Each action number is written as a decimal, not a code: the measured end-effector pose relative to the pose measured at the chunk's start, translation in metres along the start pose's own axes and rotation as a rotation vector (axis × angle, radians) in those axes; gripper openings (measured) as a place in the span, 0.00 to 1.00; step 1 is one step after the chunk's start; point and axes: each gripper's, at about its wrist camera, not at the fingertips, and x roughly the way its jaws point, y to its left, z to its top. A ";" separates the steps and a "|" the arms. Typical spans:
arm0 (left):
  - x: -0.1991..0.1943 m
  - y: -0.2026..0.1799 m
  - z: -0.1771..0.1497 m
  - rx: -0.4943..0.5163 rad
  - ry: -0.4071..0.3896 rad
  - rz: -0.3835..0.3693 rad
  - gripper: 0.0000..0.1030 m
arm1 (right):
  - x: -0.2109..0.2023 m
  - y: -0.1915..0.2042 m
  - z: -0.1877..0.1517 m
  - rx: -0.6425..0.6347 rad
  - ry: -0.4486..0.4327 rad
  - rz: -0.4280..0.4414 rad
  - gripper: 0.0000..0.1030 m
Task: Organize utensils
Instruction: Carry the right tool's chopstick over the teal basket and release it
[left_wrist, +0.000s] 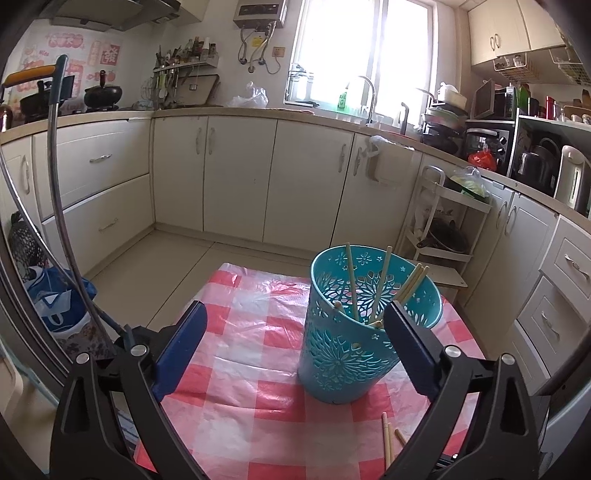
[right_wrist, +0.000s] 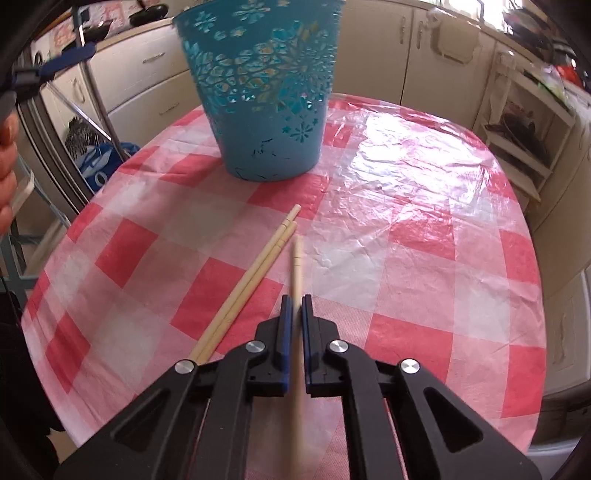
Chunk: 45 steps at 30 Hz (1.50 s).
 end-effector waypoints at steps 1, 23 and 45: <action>0.000 0.001 0.000 -0.007 0.002 -0.002 0.90 | -0.001 -0.006 0.000 0.031 -0.003 0.020 0.06; -0.006 0.022 0.009 -0.078 -0.008 0.008 0.91 | -0.105 -0.054 0.057 0.353 -0.394 0.448 0.06; -0.016 0.050 0.021 -0.151 -0.029 0.026 0.92 | -0.100 0.010 0.202 0.122 -0.576 0.155 0.06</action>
